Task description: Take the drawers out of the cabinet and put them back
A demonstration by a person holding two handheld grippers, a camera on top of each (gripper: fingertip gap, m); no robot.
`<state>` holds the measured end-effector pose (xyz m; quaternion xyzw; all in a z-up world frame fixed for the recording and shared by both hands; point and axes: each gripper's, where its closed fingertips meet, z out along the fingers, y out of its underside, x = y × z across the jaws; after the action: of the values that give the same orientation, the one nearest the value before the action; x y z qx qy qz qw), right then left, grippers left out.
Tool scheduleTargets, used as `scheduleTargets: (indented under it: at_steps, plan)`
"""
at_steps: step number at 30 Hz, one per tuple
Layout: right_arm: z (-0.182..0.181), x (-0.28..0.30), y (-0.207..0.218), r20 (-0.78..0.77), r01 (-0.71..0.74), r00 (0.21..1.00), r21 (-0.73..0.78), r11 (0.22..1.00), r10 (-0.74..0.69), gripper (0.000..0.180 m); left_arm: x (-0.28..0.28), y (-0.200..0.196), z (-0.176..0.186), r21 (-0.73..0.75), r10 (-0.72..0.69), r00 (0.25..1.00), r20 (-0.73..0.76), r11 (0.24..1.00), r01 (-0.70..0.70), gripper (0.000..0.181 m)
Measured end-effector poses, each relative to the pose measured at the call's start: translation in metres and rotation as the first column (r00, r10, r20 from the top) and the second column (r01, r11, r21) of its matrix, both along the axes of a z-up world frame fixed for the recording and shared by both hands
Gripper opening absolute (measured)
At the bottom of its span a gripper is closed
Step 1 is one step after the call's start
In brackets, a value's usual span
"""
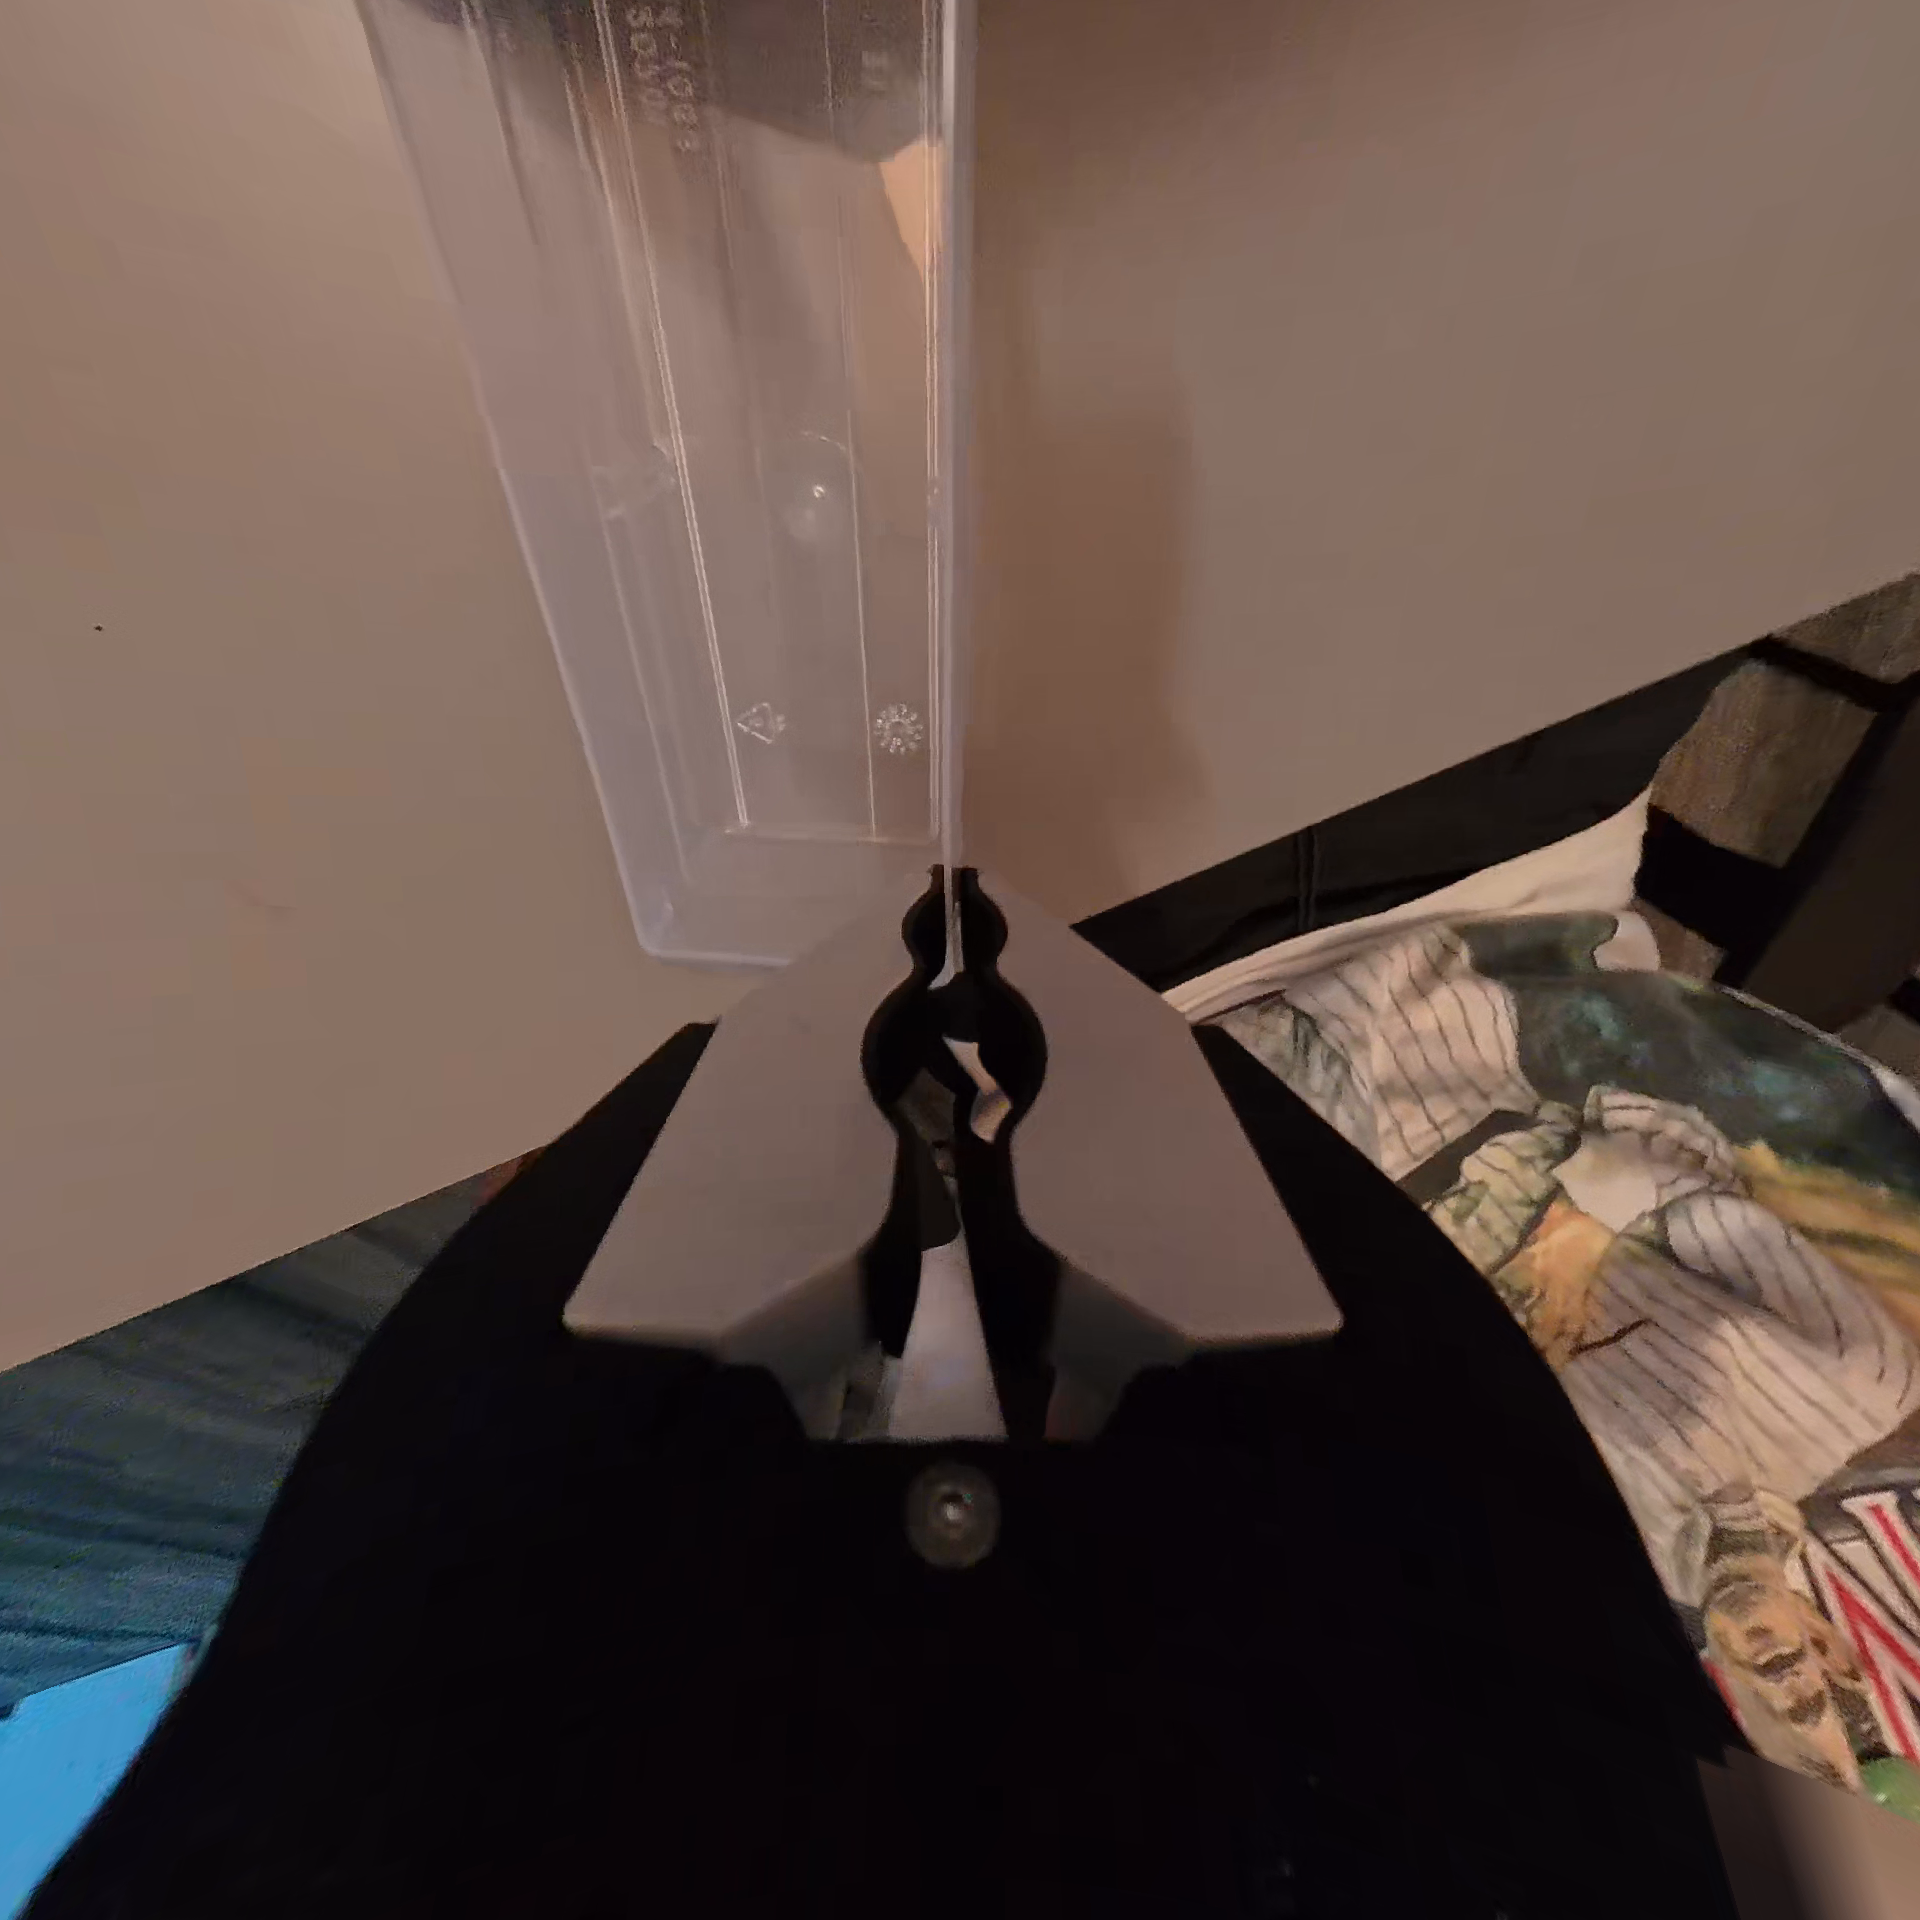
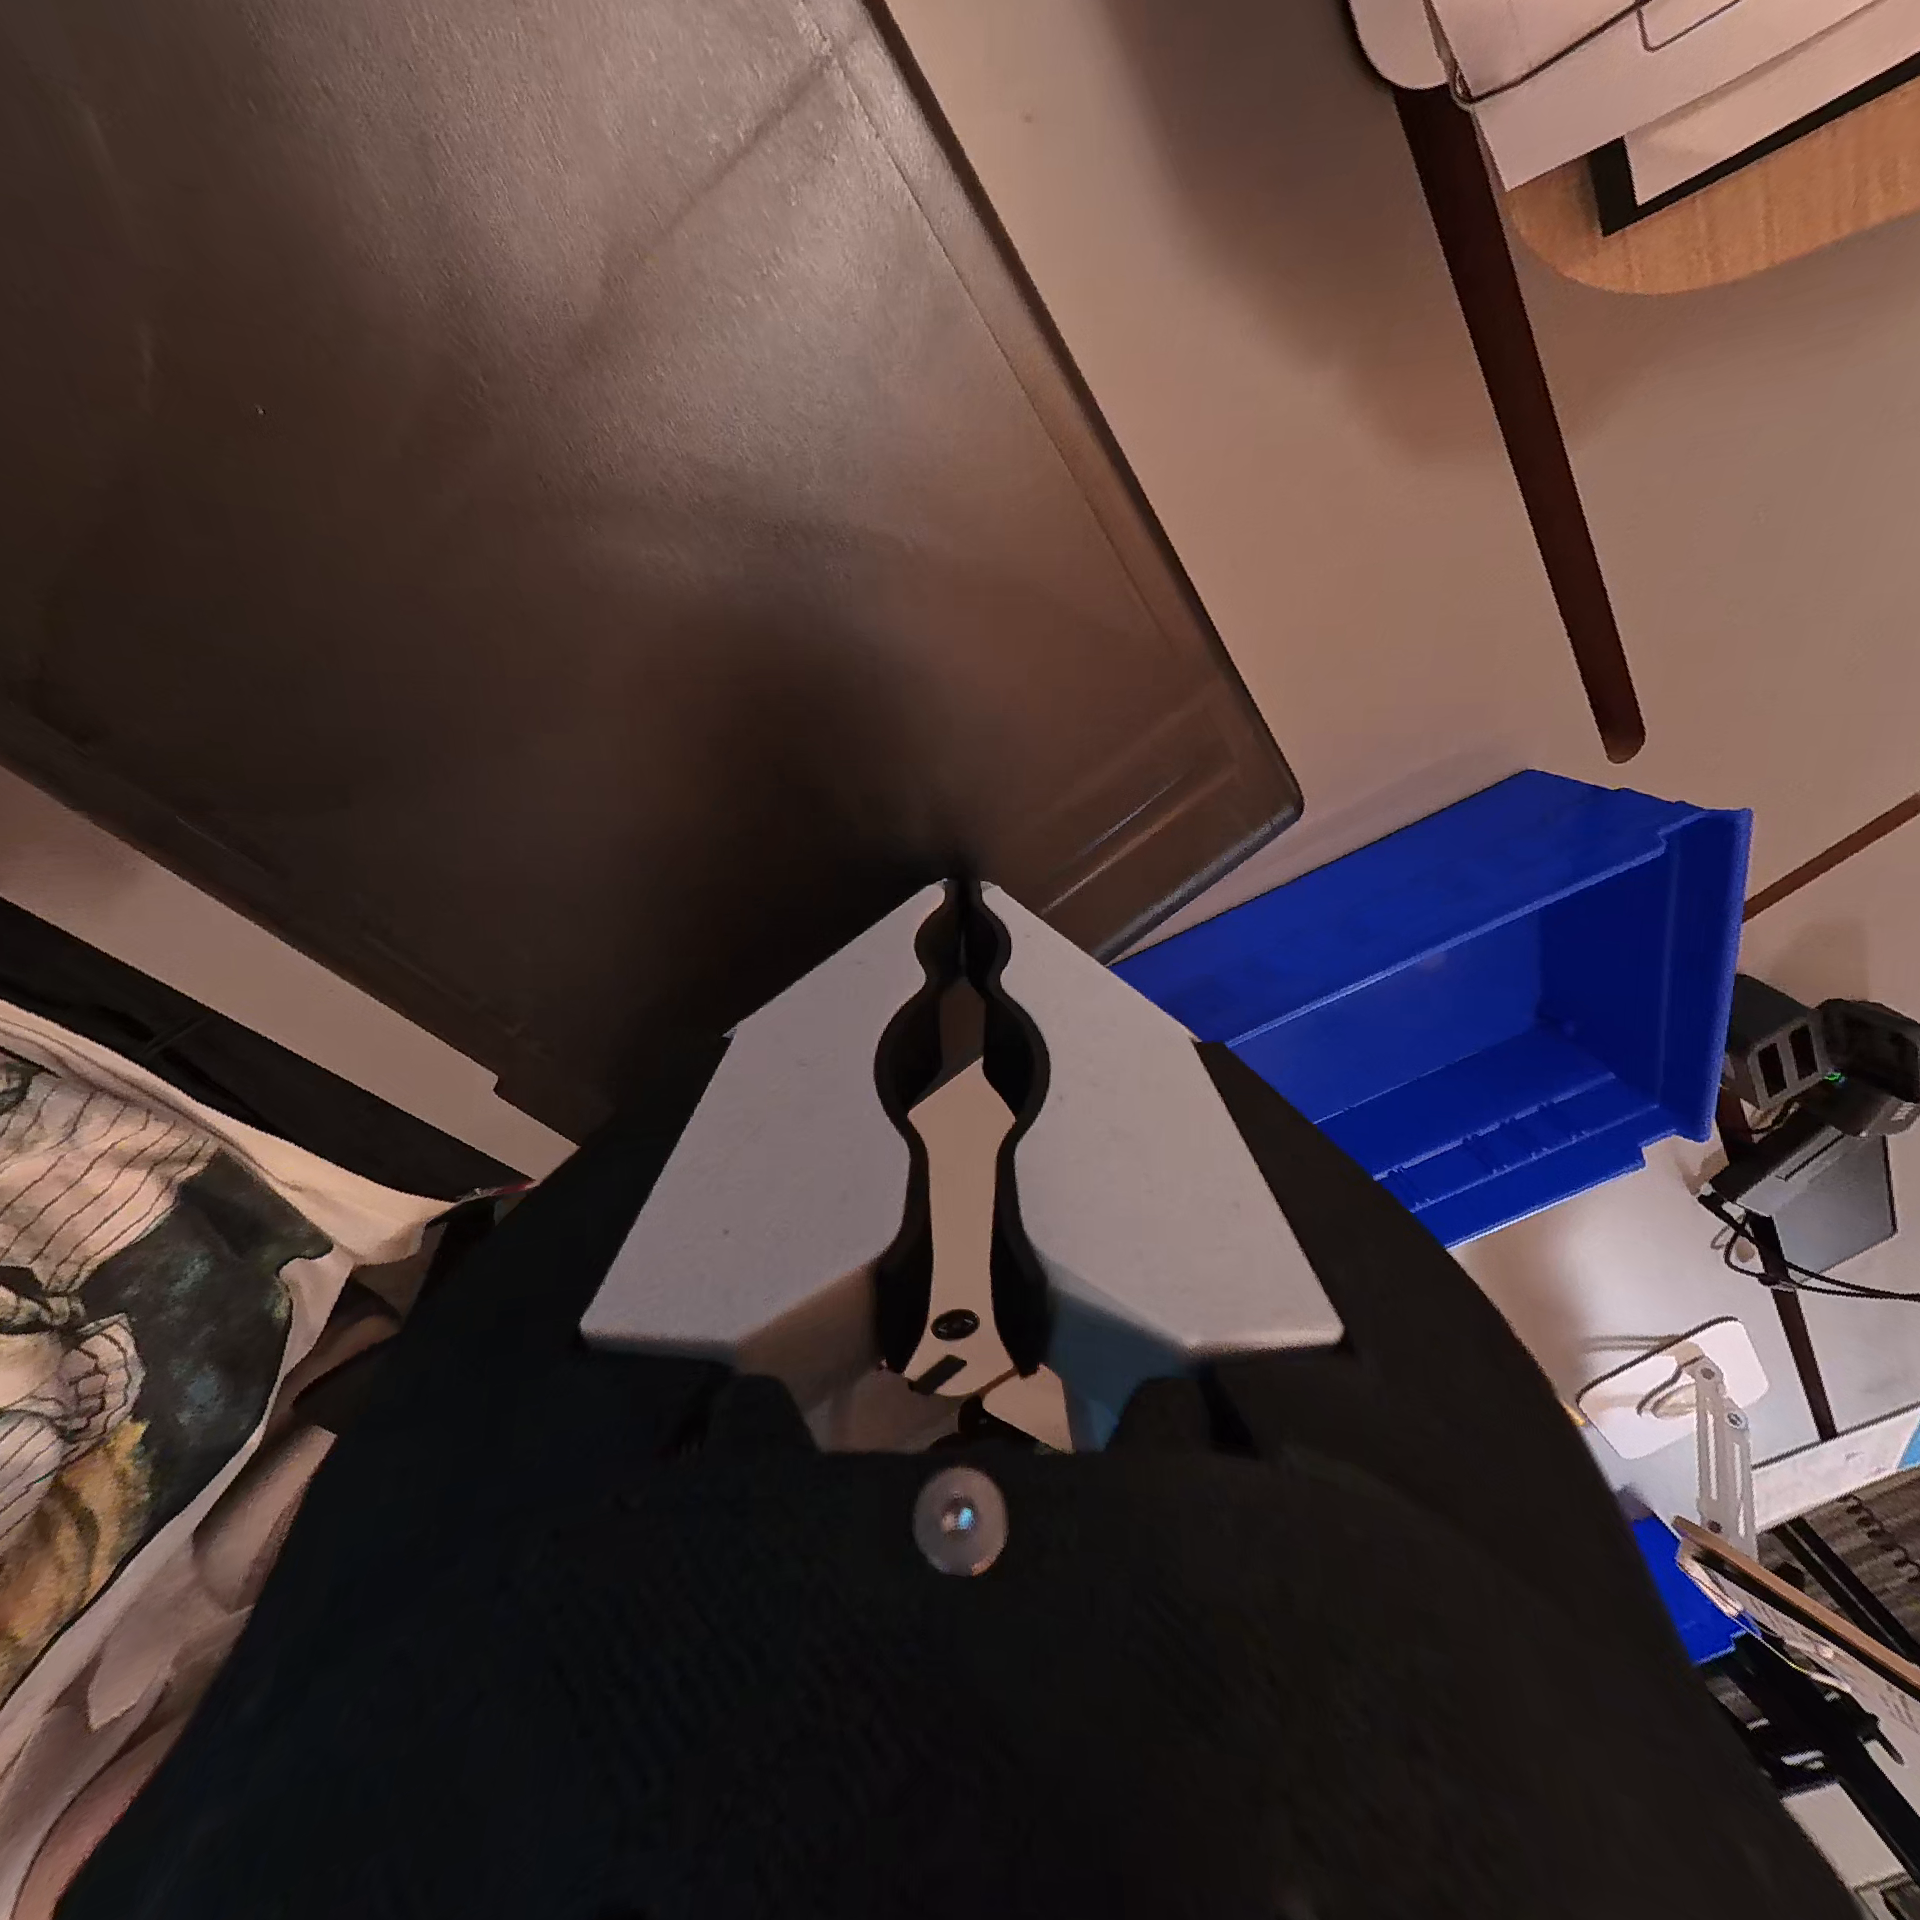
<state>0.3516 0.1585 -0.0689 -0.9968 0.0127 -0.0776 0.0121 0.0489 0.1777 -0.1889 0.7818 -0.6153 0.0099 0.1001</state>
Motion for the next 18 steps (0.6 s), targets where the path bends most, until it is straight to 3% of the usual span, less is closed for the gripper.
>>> scheduleTargets:
  at_steps: [11,18]
  plan:
    - [0.0,0.0,0.0,0.01,-0.015,1.0,0.0,1.0,0.015,0.0,0.012,-0.006,-0.006,-0.063,0.149,0.989,-0.012,0.987,-0.149,0.0]
    - [0.0,0.0,0.001,-0.008,-0.01,1.0,0.019,1.0,0.011,0.0,0.013,0.0,0.009,-0.028,0.129,0.99,-0.049,0.991,-0.13,0.0]
